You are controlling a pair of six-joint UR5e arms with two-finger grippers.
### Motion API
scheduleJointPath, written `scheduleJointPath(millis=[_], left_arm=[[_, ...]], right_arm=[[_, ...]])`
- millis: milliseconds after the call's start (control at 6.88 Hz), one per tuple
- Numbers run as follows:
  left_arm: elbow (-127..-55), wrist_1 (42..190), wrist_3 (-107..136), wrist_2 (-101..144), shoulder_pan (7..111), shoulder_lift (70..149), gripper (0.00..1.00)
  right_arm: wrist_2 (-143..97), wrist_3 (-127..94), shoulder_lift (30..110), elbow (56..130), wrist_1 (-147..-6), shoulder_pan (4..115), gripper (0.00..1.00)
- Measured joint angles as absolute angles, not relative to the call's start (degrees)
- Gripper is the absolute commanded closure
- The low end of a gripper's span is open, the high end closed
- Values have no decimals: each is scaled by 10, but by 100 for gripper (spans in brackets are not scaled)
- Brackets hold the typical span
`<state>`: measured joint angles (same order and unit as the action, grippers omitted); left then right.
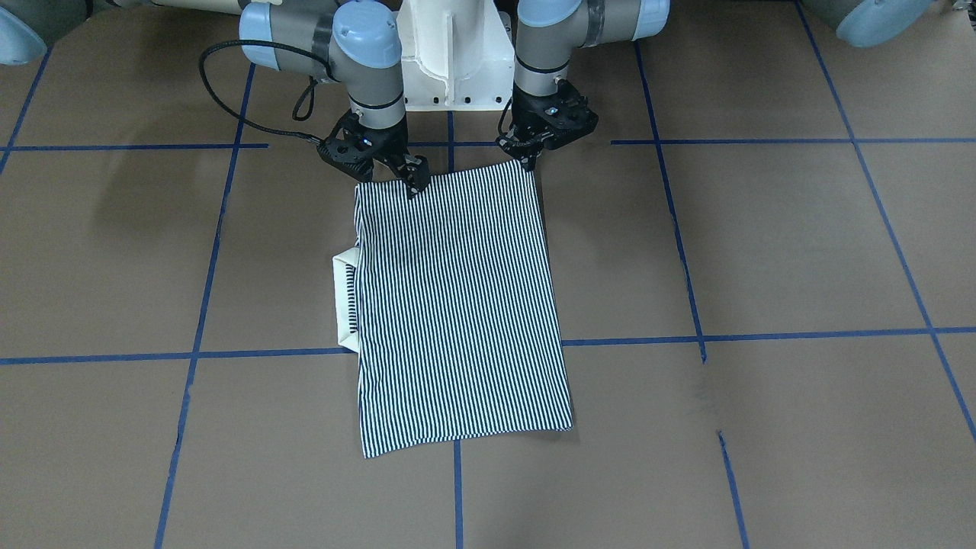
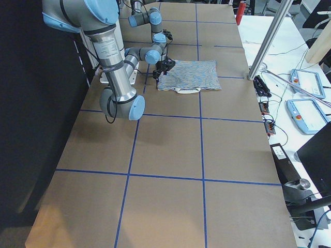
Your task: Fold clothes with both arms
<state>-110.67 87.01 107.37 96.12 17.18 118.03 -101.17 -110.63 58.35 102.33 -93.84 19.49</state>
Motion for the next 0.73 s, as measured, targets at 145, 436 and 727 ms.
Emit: scheduleJointPath(millis=[145,436,727], left_arm=[[-1107,870,1074,961,172,1181,100],[-1107,870,1074,962,171,1182,100],[-1107,870,1074,962,171,1183,100]], right_arm=[[-1006,-1110,584,1013,-937,193,0],[-1003,-1112,584,1002,-938,193,0],[-1002,-1109,583,993,-937,193,0]])
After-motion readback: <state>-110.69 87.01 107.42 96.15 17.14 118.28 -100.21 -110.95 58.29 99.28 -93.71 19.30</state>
